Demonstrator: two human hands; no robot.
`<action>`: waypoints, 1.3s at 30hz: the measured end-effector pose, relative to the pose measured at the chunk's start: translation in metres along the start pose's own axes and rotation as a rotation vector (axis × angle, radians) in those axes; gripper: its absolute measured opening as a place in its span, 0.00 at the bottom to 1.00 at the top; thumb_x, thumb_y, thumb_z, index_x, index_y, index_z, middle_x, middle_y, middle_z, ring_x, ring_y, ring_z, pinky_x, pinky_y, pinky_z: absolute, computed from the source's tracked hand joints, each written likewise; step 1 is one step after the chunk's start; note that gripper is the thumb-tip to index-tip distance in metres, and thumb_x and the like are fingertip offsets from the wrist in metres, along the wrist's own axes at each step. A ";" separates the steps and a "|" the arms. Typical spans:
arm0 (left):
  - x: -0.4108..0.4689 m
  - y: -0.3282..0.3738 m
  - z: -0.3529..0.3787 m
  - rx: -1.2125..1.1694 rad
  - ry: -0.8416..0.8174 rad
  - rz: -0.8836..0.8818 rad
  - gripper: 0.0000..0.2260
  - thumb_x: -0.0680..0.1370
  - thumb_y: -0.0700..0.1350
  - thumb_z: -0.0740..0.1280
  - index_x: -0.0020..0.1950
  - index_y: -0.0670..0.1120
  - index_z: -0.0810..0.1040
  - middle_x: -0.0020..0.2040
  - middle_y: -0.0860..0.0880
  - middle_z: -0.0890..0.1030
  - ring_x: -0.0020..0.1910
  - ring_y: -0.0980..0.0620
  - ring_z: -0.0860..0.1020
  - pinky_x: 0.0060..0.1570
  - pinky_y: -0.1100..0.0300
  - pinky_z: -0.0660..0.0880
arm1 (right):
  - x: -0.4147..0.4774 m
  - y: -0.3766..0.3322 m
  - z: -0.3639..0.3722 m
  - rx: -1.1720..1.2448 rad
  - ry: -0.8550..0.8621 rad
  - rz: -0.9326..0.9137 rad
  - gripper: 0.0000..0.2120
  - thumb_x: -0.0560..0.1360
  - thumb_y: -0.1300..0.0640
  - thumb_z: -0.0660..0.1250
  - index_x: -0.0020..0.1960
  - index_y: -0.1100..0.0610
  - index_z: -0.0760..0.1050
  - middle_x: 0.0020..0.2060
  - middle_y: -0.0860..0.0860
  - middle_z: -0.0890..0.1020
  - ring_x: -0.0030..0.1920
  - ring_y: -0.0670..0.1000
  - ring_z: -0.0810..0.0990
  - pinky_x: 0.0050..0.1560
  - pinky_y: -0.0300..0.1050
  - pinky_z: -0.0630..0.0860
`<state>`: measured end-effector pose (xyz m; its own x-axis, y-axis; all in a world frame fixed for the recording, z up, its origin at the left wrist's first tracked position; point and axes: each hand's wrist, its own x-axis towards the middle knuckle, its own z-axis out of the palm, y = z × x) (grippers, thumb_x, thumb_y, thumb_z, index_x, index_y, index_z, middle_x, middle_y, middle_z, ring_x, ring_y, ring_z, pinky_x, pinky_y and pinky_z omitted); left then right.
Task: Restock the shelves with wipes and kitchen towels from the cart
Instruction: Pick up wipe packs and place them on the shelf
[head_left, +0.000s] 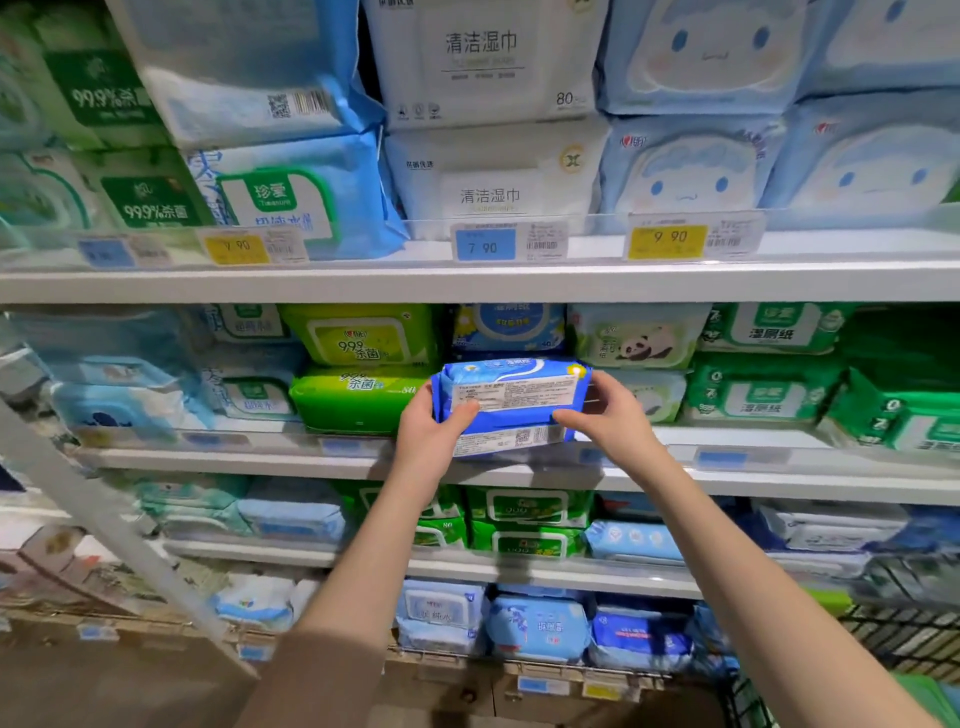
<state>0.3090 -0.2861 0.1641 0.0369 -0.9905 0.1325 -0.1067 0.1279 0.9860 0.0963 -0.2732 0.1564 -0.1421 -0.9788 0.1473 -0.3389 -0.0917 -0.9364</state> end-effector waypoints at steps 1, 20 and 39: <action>0.002 0.000 0.003 0.043 -0.017 0.015 0.12 0.76 0.38 0.70 0.56 0.49 0.74 0.49 0.54 0.80 0.46 0.57 0.79 0.44 0.68 0.76 | 0.001 0.001 0.001 -0.060 0.079 0.005 0.17 0.69 0.63 0.74 0.56 0.57 0.75 0.44 0.46 0.82 0.43 0.41 0.80 0.46 0.39 0.76; 0.031 -0.008 0.009 1.189 -0.010 0.450 0.30 0.72 0.43 0.73 0.70 0.46 0.64 0.58 0.43 0.69 0.56 0.44 0.70 0.53 0.55 0.68 | 0.001 0.017 0.027 -0.481 0.247 -0.108 0.21 0.68 0.57 0.76 0.54 0.61 0.69 0.49 0.55 0.78 0.48 0.56 0.77 0.39 0.44 0.66; 0.024 -0.050 0.001 1.288 0.128 0.751 0.21 0.71 0.45 0.74 0.62 0.42 0.77 0.57 0.44 0.80 0.55 0.44 0.77 0.58 0.50 0.63 | 0.000 0.028 0.037 -0.758 0.229 -0.197 0.24 0.78 0.48 0.64 0.71 0.57 0.67 0.55 0.58 0.75 0.53 0.58 0.75 0.42 0.48 0.71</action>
<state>0.3146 -0.3160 0.1174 -0.3452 -0.6958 0.6298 -0.9168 0.3934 -0.0679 0.1207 -0.2823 0.1182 -0.1733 -0.8886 0.4247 -0.9031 -0.0287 -0.4284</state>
